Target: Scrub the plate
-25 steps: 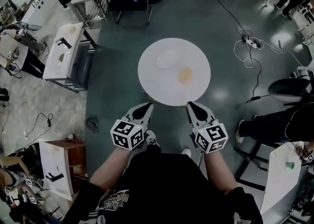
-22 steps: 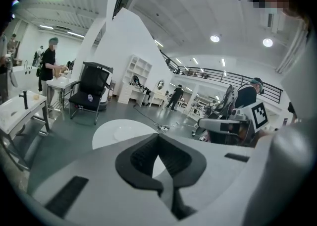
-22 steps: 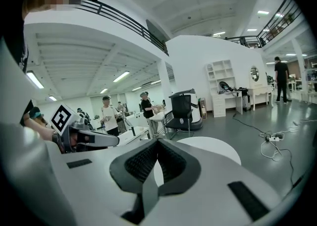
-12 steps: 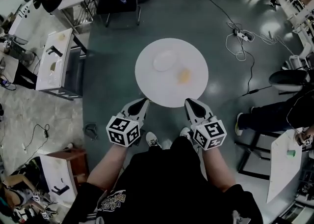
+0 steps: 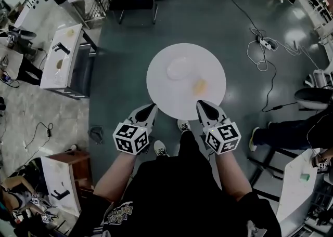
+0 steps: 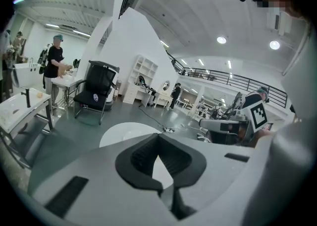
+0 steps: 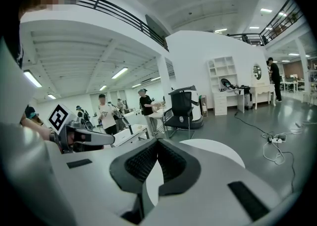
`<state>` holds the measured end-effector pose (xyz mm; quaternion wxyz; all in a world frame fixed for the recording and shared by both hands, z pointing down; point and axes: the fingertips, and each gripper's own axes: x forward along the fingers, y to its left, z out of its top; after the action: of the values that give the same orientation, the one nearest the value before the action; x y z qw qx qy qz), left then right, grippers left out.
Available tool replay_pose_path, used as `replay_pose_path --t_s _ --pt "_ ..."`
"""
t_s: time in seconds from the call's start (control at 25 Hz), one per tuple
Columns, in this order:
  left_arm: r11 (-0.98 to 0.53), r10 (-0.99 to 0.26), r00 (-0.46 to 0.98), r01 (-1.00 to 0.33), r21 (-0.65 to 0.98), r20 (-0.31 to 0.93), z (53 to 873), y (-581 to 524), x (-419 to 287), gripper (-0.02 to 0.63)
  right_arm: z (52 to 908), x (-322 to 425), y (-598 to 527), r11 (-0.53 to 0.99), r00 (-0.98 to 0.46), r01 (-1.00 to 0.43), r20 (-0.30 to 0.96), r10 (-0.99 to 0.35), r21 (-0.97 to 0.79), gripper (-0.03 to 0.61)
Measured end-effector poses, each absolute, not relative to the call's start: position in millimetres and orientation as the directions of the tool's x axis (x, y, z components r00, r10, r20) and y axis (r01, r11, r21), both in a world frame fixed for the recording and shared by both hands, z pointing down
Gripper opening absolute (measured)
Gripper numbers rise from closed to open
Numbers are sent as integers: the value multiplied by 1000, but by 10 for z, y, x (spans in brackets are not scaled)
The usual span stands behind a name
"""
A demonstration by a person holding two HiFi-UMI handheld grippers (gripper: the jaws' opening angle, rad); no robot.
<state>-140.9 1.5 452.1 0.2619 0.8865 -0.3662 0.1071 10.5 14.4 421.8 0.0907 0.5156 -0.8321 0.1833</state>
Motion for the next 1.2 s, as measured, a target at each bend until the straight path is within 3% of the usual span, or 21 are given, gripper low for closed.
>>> replay_pose_path --t_s 0.68,1.2 --pt "-513 -588 627 -777 364 511 5163 -1025 -895 6 4950 651 -1034 408 -507 -861 442 -740 -305 21" --pt "-496 -556 579 -807 322 596 5765 -1899 -656 6 5835 642 -1668 261 -502 -850 553 -665 -457 23"
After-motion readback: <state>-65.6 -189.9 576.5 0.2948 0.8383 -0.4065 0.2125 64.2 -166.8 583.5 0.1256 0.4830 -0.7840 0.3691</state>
